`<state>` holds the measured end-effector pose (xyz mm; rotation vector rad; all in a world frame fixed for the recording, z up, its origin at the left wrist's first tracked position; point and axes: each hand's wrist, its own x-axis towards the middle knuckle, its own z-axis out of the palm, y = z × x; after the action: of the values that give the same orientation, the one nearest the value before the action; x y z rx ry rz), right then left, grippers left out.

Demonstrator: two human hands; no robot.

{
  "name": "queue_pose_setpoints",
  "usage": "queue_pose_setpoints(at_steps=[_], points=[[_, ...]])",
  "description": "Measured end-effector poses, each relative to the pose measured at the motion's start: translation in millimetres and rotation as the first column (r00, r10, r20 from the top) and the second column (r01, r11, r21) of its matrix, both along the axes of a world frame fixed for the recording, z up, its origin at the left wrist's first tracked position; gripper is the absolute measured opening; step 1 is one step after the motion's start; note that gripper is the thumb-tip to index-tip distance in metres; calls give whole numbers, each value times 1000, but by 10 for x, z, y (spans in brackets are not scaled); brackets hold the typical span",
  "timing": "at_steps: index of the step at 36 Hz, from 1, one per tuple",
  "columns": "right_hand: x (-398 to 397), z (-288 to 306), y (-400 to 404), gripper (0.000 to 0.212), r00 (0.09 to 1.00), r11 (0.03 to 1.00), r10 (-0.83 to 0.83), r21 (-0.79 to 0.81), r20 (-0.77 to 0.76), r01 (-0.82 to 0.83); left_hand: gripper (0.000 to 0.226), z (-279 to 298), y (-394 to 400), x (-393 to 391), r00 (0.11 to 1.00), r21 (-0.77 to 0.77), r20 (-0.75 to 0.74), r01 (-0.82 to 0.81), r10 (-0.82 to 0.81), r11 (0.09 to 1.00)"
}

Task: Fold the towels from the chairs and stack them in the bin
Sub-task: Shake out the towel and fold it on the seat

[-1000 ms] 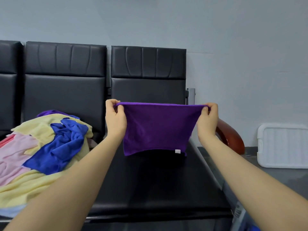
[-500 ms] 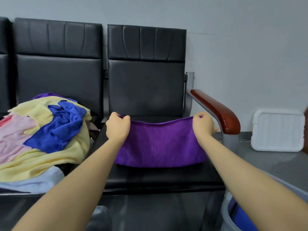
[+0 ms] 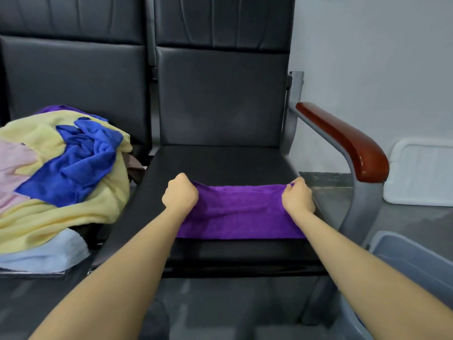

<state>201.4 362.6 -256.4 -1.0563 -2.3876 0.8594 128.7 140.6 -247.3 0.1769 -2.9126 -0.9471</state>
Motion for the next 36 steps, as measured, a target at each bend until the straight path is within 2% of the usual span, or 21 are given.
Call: queue_pose_setpoints(at_steps=[5, 8, 12, 15, 18, 20, 22, 26, 30, 33, 36], points=[[-123, 3, 8, 22, 994, 996, -39, 78, -104, 47, 24, 62, -4, -110, 992, 27, -125, 9, -6, 1000], [-180, 24, 8, 22, 987, 997, -35, 68, -156, 46, 26, 80, 0, -157, 989, 14, -151, 11, -9, 1000], [-268, 19, 1, 23, 987, 996, -33, 78, -155, 45, 25, 25, 10, -189, 990, -3, -140, 5, -5, 1000], [-292, -56, 5, 27, 997, 972, 0, 234, -79, 18, 25, -45, 16, -183, 996, -87, -87, 4, -12, 996], [-267, -172, -2, 41, 983, 892, 179, 416, 36, -178, 36, -116, 37, -139, 1000, -262, -25, -15, 8, 965], [-261, -228, -21, 40, 922, 801, 362, 461, 135, -382, 44, -158, 61, -85, 999, -328, 17, -21, 28, 944], [-267, -237, -65, 36, 834, 728, 515, 412, 198, -547, 49, -196, 68, -28, 997, -384, 68, -6, 34, 923], [-256, -215, -150, 36, 678, 606, 689, 310, 256, -732, 48, -213, 7, 52, 992, -463, 119, 21, 38, 886], [-229, -241, -171, 54, 581, 517, 681, 268, 446, -813, 44, -218, -66, 94, 992, -411, 123, 14, 41, 911], [-210, -261, -186, 60, 548, 501, 654, 243, 521, -830, 35, -232, -65, 125, 995, -423, 103, 51, -8, 905], [-195, -262, -227, 62, 541, 506, 628, 235, 559, -830, 24, -222, -69, 174, 996, -477, 11, 88, -94, 875]])
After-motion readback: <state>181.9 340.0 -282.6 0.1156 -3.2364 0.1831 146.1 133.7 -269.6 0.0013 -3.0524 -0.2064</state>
